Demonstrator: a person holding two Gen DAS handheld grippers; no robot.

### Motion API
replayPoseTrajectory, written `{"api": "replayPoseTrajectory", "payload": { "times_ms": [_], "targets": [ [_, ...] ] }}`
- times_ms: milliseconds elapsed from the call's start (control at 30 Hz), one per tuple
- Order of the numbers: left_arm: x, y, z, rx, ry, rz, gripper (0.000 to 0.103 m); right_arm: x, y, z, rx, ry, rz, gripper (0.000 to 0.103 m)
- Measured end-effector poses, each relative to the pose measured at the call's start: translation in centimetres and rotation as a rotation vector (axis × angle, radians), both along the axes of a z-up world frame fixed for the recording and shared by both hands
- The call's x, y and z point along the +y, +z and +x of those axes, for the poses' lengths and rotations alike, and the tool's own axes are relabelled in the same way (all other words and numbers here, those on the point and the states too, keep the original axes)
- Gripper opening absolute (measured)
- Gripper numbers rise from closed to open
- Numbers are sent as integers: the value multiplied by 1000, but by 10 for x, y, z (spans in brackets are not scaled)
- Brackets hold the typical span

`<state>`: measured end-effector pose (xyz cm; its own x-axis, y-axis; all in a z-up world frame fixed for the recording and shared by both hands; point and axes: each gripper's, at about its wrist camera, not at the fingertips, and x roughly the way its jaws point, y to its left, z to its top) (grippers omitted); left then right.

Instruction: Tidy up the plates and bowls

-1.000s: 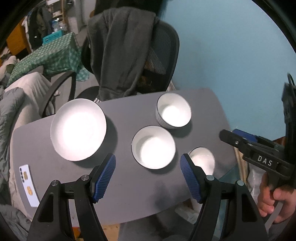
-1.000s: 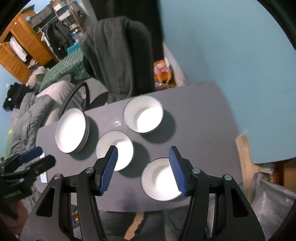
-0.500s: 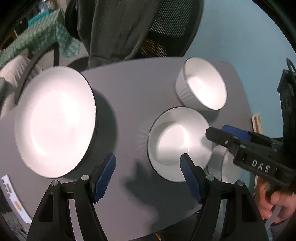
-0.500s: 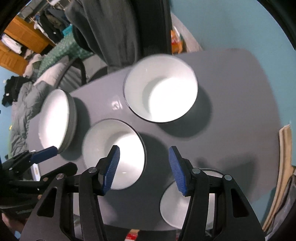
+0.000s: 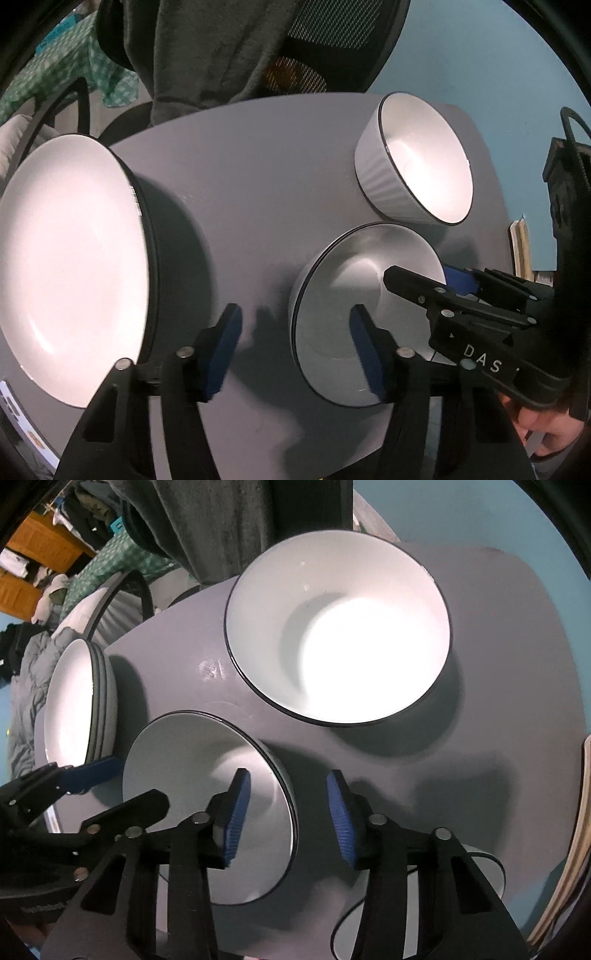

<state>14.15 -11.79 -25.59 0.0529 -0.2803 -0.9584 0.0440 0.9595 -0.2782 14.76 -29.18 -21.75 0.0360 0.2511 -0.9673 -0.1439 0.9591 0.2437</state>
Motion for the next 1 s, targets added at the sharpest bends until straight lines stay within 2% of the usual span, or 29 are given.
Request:
{"api": "replayPoseTrajectory", "payload": {
  "times_ms": [67,133,233,400,433,667,867,1000],
  "targets": [
    [-2,-6,1,19,-3,7,42,-2,-1,-2,5,1,-5,37],
    [-4,-12,2,39,-6,0,36,-5,-4,-4,13,6,-10,35],
    [-5,-21,1,68,-8,-8,33,-8,-4,-7,20,7,-12,32],
    [-9,-30,-4,100,-18,-5,28,-12,-5,-14,41,10,-4,20],
    [-10,-31,-4,105,-20,0,23,-12,-6,-13,43,10,-5,18],
    [-11,-36,-3,102,0,-39,22,-25,-3,-19,48,-8,-8,15],
    [-21,-31,-1,47,-38,-13,22,-21,-5,-16,53,-15,-3,13],
    [-20,-35,3,23,-49,-37,23,-22,-5,-16,51,-17,0,13]
  ]
}}
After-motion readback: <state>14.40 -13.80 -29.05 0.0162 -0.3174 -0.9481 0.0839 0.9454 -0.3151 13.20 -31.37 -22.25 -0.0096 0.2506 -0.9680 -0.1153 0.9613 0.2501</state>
